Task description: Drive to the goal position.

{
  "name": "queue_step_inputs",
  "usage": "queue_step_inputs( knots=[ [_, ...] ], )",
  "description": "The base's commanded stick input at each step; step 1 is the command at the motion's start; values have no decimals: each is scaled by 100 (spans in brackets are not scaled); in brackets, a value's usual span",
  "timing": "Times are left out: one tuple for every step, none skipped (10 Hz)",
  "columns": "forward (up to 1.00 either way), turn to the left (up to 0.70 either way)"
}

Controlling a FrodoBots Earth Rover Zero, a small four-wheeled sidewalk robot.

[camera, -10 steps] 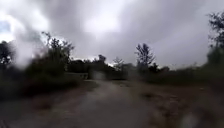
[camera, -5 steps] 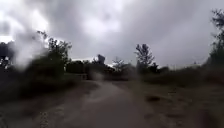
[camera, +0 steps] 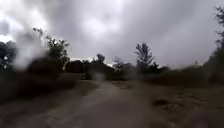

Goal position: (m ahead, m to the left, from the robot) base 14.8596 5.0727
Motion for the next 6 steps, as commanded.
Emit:
queue_step_inputs(
  knots=[
    [70,0],
    [70,0],
    [70,0],
    [70,0],
    [70,0],
    [70,0]
  ],
)
